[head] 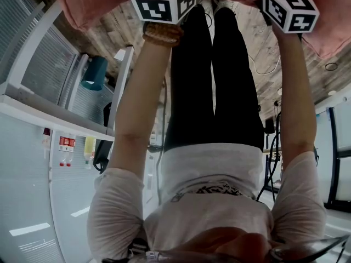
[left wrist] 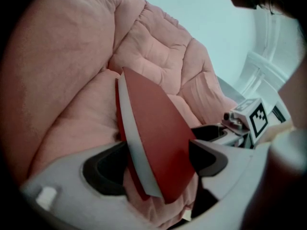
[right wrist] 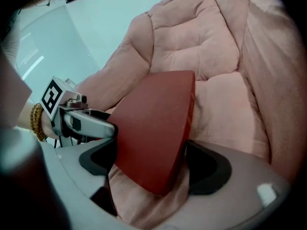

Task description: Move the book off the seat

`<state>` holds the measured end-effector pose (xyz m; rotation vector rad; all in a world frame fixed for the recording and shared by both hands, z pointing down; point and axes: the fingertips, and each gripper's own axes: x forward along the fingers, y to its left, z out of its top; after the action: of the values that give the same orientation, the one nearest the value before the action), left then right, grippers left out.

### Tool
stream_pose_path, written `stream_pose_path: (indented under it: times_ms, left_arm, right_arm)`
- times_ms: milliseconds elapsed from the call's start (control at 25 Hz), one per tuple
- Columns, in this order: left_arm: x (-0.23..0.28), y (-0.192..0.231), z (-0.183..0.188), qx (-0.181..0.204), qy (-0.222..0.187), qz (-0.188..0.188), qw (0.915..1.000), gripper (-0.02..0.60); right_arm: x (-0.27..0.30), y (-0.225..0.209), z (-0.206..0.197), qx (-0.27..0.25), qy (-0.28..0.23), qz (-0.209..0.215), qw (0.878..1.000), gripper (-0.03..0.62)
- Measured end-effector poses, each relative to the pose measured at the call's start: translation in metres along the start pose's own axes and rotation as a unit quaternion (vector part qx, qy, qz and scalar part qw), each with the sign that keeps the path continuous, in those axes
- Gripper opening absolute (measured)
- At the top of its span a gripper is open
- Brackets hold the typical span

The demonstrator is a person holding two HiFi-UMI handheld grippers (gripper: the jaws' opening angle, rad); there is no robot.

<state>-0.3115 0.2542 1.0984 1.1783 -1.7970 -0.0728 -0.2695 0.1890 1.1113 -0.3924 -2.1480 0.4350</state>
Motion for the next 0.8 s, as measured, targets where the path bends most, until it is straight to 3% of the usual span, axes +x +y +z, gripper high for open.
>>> stream_pose_path:
  times_ms: [800]
  left_arm:
    - [-0.029, -0.016, 0.009, 0.021, 0.000, 0.000, 0.9998, 0.377]
  right_arm:
    - [-0.027, 0.031, 0.014, 0.008, -0.012, -0.001, 1.000, 0.422]
